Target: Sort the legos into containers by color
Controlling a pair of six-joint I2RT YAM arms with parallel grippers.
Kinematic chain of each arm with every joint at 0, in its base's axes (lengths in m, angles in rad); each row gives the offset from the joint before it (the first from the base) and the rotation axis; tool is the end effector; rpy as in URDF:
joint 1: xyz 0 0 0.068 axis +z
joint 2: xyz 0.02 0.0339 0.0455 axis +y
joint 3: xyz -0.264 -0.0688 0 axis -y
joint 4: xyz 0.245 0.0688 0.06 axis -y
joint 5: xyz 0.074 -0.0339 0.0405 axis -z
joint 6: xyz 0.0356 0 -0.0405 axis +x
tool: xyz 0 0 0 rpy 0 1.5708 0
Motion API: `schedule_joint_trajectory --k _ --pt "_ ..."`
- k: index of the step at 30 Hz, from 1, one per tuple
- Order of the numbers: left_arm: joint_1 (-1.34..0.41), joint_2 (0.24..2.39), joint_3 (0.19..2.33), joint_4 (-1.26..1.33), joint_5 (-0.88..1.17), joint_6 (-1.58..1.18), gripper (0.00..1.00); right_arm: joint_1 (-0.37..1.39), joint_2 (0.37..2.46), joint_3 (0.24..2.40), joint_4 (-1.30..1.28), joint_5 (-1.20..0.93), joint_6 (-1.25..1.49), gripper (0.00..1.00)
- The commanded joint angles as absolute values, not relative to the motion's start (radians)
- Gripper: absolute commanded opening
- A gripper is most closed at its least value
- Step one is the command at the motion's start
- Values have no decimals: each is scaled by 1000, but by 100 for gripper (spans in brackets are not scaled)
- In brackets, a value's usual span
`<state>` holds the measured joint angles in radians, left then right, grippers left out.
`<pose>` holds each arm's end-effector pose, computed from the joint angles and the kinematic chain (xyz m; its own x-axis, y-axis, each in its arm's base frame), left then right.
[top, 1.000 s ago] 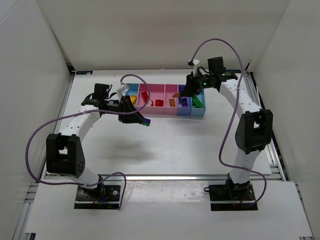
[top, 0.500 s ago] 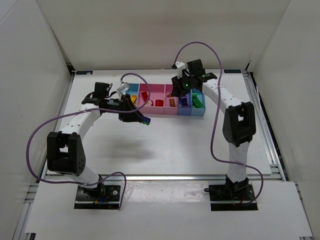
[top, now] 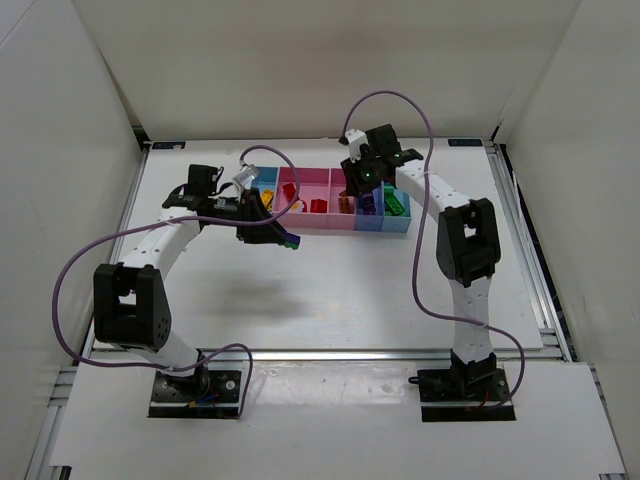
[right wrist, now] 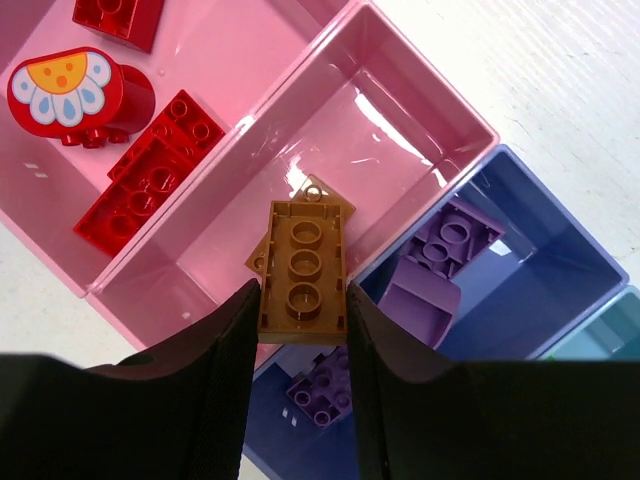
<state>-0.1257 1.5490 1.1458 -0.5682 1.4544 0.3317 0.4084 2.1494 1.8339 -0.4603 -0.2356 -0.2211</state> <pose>0.3004 -0.0736 0.2720 -0.5887 0.1125 -0.8005 0.8061 0.0088 -0.5917 0.4496 0.2036 0.2395 -0.5088 -0.4525 -0.7323 -0.6669 0.7451 0.0029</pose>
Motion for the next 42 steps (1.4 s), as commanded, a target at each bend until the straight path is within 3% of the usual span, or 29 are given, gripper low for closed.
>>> schedule_joint_trajectory --k 1,6,13,16,19,23,26,42 --pt "-120 1543 1175 -566 1489 345 21 425 2161 1891 -425 -215 -255 17" --pt "-120 1543 1175 -569 1486 345 21 434 2163 1902 -434 -265 -262 53" --pt "-118 1545 1177 -569 1491 348 21 428 2073 1864 -448 -360 -282 65" --pt "-118 1542 1177 -569 1497 351 21 398 1999 1852 -500 -529 -334 64" --pt "-120 1537 1175 -590 1491 376 21 336 1936 1867 -584 -974 -385 64" --pt "-130 1531 1173 -609 1486 400 21 299 1936 1953 -796 -1272 -451 66" --pt "-141 1532 1173 -615 1477 413 21 314 1934 1950 -801 -1388 -402 66" --pt "-170 1585 1293 -618 1493 402 22 483 1937 1891 -844 -1364 -474 70"
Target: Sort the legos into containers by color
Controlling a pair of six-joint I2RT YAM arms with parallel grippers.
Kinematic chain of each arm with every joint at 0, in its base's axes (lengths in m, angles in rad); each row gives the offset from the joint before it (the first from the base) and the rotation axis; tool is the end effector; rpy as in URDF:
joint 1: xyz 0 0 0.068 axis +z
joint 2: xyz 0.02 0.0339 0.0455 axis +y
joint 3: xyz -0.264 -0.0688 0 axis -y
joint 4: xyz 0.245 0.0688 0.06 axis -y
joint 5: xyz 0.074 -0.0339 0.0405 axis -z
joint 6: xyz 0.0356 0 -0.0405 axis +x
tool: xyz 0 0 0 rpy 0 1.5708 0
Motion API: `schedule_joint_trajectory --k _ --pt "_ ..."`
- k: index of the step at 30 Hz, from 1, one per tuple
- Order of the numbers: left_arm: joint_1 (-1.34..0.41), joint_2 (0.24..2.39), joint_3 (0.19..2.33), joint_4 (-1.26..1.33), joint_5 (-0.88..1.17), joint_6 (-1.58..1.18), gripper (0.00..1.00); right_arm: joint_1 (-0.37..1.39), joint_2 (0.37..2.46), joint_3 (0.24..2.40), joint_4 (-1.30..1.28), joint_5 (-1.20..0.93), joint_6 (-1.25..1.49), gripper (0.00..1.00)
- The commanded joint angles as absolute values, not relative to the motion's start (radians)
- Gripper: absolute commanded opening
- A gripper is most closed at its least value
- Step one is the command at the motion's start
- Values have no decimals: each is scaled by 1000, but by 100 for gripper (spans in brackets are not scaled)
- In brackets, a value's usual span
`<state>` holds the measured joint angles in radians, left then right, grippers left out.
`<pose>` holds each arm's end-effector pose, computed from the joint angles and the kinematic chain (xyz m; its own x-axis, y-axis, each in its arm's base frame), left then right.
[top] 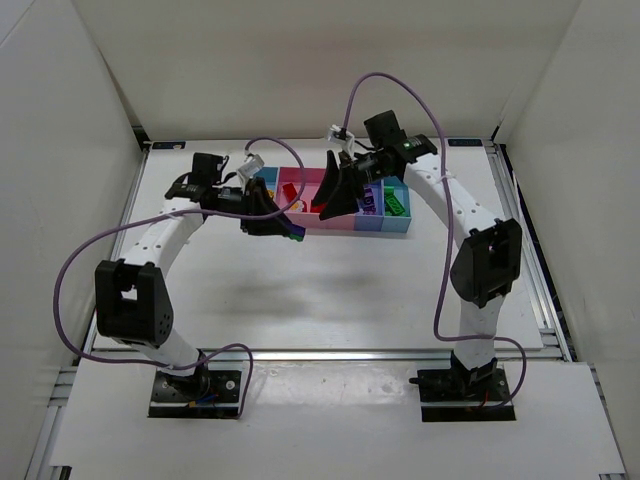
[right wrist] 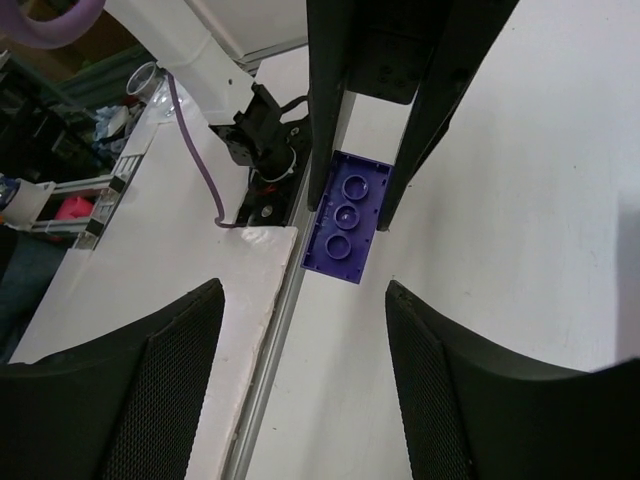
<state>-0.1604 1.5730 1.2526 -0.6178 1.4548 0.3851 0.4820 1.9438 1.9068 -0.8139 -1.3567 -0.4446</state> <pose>0.3085 -0.0857 0.2943 -0.5131 0.1271 -0.8489 0.8535 -0.0294 -0.5203 0.3534 0.2241 0.3489 -0.3136 -0.2672 -0.9112 -0.8908 -0.2496 0.3797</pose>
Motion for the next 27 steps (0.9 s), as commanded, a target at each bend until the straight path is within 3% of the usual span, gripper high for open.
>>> schedule_joint_trajectory --k 1,19,27 --pt "-173 1588 1304 -618 1493 402 22 485 1937 1885 -842 -1358 -472 70" --pt "-184 1621 1359 -621 1483 410 21 575 1985 1905 -753 -1147 -319 77" --pt "-189 1623 1367 -618 1482 413 22 577 2006 1924 -744 -1132 -304 72"
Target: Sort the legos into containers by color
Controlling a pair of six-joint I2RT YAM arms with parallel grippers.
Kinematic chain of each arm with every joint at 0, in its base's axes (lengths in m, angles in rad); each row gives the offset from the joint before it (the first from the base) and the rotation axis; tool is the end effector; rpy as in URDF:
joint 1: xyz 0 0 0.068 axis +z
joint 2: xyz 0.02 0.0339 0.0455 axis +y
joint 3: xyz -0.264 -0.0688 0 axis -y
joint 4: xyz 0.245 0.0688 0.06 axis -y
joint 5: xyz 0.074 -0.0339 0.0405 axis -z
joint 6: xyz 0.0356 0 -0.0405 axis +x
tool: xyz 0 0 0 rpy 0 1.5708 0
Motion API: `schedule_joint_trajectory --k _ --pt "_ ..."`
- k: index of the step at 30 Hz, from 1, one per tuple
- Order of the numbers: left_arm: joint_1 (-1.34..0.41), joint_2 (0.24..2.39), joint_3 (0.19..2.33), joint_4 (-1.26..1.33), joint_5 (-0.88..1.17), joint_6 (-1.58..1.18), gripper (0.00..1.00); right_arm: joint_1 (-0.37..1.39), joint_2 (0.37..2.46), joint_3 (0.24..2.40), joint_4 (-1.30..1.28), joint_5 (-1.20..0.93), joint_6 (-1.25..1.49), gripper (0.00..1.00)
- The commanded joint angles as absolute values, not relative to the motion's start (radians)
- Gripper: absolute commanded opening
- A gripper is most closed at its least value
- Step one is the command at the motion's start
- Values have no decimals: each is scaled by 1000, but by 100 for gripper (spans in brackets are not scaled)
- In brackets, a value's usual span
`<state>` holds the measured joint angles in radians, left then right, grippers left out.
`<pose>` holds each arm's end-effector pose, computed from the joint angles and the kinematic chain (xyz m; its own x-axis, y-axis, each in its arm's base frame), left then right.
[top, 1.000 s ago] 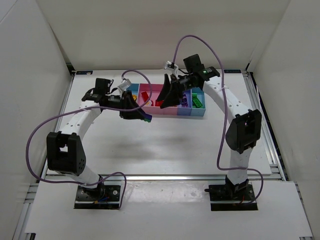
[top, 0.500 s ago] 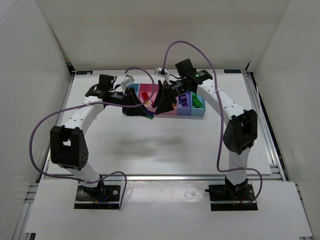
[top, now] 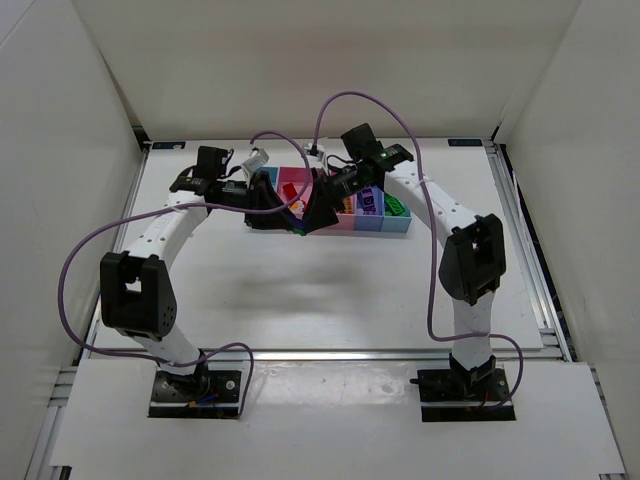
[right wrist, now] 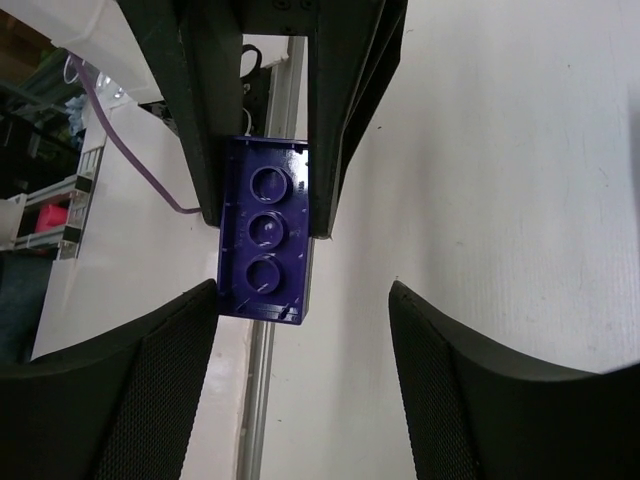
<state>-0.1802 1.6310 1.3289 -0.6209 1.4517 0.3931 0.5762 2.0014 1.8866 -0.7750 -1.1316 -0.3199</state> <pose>0.3231 -0.0948 0.2990 -0.4907 0.1357 -0.8607 0.8647 -0.0460 -0.5002 0.3485 0.2649 0.3157 -0.3953 -0.4163 -0.8188 -0.8784 -0.0894 0.4696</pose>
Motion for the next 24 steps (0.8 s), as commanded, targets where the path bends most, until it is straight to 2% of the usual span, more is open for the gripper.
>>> schedule_joint_trajectory --k 1,12,15,19,24 --pt "-189 1623 1367 -621 1480 413 22 575 2008 1925 -744 -1134 -304 71" --pt "-195 1632 1371 -618 1476 411 22 578 2028 1948 -723 -1150 -278 67" --pt "-198 1634 1370 -621 1477 411 22 578 2031 1948 -716 -1158 -276 63" --pt "-199 1632 1370 -618 1474 414 22 581 2029 1948 -716 -1175 -278 47" --pt "-199 1632 1370 -621 1470 417 22 584 2031 1950 -719 -1184 -278 40"
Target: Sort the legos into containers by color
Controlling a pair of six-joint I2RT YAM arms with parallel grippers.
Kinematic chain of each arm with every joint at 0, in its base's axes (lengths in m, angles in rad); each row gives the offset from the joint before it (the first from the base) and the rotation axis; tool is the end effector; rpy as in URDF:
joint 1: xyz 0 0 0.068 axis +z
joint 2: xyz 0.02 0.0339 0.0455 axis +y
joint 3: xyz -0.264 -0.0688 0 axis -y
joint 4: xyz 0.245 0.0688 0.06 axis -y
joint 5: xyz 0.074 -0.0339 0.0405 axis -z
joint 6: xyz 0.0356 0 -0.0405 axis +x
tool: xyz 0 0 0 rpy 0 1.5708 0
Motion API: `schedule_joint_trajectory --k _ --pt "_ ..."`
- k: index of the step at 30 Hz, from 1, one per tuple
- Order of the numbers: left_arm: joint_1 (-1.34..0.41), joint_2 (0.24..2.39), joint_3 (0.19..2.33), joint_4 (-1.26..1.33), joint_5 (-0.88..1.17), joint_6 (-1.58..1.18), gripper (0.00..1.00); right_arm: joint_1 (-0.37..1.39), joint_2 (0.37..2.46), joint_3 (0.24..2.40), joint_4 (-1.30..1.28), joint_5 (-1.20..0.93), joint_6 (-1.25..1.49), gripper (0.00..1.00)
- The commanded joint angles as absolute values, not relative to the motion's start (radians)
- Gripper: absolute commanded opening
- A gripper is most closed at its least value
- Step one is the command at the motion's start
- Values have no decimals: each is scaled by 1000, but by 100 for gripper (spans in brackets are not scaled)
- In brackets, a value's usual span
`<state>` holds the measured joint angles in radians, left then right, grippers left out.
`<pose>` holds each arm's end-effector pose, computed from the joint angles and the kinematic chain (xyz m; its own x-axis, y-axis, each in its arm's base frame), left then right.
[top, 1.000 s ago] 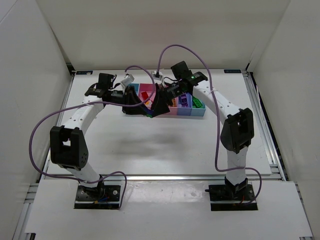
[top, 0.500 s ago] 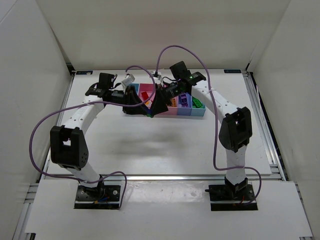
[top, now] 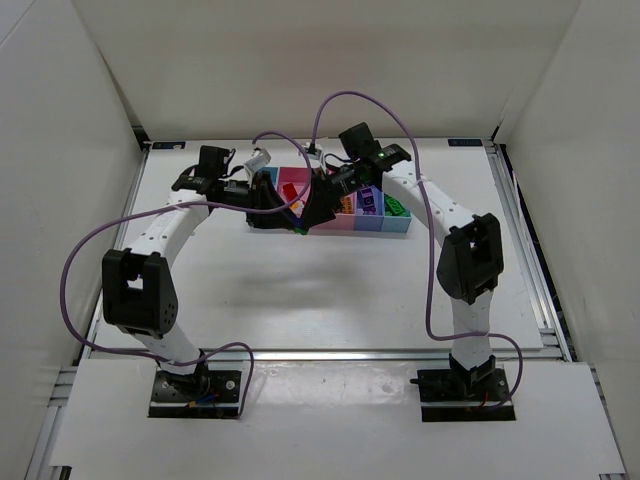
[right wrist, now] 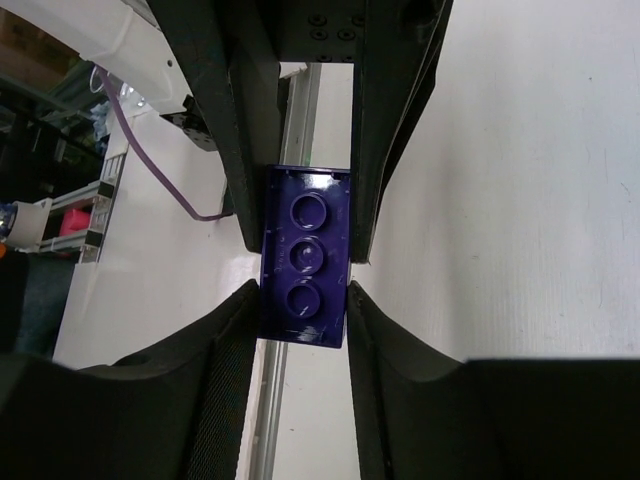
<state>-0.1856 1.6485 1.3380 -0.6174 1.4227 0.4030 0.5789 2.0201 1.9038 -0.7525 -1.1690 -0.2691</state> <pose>0.3273 -0.0973 0.2955 -0.4844 0.1498 -0.8619 0.8696 -0.0252 -0.4931 0.3518 0.2691 0.3153 -0.4270 -0.4033 -0.8093 -0.8558 -0.1089 0.5058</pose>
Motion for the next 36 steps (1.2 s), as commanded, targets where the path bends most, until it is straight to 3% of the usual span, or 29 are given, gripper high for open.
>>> schedule_joint_trajectory --k 1,5,9,19,21,24,25,31,36 --pt "-199 1632 1370 -618 1471 417 22 586 2031 1948 -719 -1183 -279 40" --pt "-199 1632 1374 -621 1470 417 21 591 2028 1944 -724 -1161 -276 50" --pt "-199 1634 1381 -621 1471 416 22 594 2034 1945 -726 -1152 -276 50" --pt "-202 1628 1374 -621 1463 414 24 597 2036 1945 -729 -1161 -296 20" --pt "-201 1628 1373 -621 1456 410 30 594 2036 1942 -732 -1161 -301 11" --pt "-201 1626 1371 -621 1447 394 63 597 2033 1940 -729 -1147 -299 5" --pt "-201 1623 1367 -621 1448 394 67 597 2031 1940 -729 -1144 -298 4" --pt "-202 1583 1327 -621 1457 400 87 591 2014 1925 -726 -1127 -304 1" --pt "-187 1522 1264 -621 1445 407 95 575 1987 1888 -726 -1109 -302 0"
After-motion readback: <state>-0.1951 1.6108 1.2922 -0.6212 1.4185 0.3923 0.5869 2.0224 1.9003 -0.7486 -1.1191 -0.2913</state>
